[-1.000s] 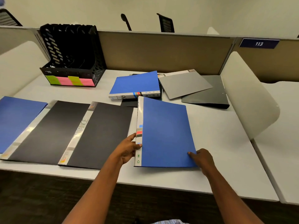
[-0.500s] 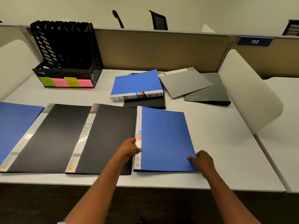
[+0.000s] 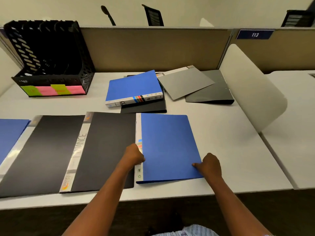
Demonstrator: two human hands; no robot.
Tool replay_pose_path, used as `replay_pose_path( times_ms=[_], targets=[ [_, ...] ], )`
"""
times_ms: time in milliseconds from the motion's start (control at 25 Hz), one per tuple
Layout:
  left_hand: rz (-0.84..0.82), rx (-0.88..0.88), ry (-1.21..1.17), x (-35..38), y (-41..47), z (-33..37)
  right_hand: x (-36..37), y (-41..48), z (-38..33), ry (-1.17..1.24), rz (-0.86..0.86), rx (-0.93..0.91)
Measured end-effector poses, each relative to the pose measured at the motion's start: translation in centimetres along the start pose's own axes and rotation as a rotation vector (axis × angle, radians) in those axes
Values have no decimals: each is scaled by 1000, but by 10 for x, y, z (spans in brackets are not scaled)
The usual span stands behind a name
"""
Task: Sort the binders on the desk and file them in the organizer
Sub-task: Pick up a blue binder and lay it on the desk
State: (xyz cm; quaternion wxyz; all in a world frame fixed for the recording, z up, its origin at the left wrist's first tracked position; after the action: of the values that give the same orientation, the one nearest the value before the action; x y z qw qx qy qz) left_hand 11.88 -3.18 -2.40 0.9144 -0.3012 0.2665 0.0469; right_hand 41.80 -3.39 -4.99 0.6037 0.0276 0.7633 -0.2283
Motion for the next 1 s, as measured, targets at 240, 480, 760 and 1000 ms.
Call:
replay_pose_path(
  times_ms=[240,480,760,1000],
  targets=[
    [260,131,8,-6,9,22,-26,20,-36,-129,-6,-103],
    [324,235,-98,-3,12,40,-29,36,-94,104,-19,-376],
    [489,228,-313,-12,13,31,-7,26,-150,206,-47,-594],
    [473,314,-470,-41,33,30,0,37,-201,211,6,-602]
  ],
)
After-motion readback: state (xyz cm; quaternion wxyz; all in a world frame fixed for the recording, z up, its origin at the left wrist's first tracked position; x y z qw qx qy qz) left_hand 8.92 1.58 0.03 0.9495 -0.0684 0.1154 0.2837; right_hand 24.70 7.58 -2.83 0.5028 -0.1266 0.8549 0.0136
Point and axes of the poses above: each hand's wrist, its own y-axis towards the middle knuckle, its own x-axis out of the palm, z = x × y, the point moved 4 cm from there along y, towards the middle knuckle, and after that the axes turned 15 degrees about -y, right-handed, at the moved point
